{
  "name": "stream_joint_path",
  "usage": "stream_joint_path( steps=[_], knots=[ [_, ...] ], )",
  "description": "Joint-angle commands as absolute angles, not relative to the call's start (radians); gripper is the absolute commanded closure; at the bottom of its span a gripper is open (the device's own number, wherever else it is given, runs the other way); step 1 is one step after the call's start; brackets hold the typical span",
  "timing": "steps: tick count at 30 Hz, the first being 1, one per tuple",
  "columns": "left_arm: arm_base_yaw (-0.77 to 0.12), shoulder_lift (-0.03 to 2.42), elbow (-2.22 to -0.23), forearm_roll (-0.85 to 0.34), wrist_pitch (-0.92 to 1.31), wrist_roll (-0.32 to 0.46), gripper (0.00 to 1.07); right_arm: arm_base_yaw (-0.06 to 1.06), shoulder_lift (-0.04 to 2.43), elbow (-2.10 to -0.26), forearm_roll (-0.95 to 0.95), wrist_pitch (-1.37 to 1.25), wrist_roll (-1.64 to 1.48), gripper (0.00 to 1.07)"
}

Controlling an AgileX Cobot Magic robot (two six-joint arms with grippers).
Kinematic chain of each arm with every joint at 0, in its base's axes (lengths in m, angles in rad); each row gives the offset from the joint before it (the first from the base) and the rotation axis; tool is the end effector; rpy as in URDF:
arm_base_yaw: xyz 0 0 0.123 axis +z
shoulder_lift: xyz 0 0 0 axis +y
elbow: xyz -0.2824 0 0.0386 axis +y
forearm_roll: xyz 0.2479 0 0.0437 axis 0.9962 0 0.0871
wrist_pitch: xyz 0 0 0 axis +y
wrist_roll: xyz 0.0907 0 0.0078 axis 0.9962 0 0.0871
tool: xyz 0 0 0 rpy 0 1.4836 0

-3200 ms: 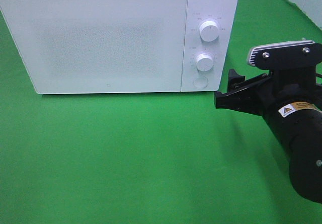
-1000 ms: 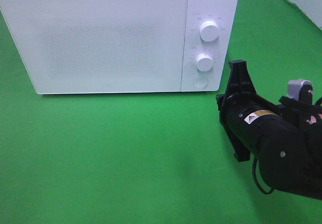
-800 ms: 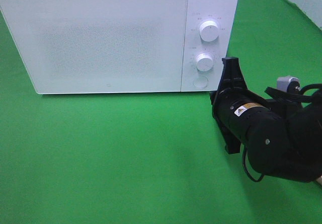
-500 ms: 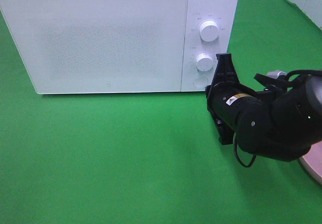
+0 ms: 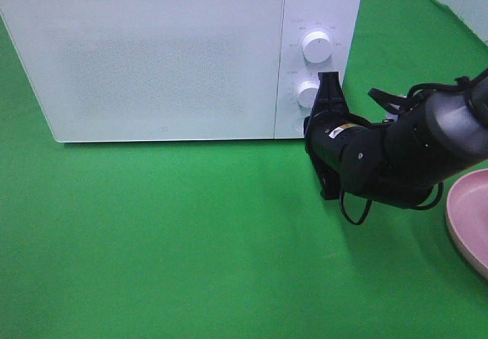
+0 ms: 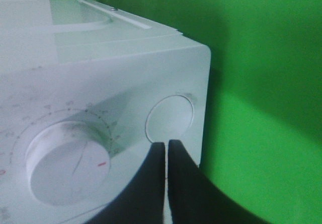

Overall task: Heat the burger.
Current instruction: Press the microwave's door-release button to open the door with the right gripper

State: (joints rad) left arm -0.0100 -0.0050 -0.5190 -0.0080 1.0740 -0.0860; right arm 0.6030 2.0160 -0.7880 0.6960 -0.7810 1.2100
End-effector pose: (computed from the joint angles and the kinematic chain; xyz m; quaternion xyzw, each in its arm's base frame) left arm -0.0084 -0.0006 0.2813 -0.0321 0.8498 -0.0292 0.5253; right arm 0.3137 0.1661 0.1041 0.5514 0.6373 0.3846 0.3767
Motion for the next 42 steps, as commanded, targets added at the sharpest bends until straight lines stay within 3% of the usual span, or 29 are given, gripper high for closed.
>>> stream_joint_path(
  steps=[1, 20, 42],
  knots=[
    [-0.007, -0.01, -0.516, -0.012, 1.067, -0.084, 0.07, 0.584, 2.046, -0.826, 0.684, -0.766, 1.22, 1.07],
    [-0.007, -0.01, -0.516, -0.01, 1.067, -0.084, 0.07, 0.537, 2.147, -0.946, 0.664, -0.767, 1.232, 1.07],
    [-0.007, -0.01, -0.516, -0.01, 1.067, -0.084, 0.07, 0.537, 2.153, -1.007, 0.618, -1.111, 1.254, 1.07]
  ],
)
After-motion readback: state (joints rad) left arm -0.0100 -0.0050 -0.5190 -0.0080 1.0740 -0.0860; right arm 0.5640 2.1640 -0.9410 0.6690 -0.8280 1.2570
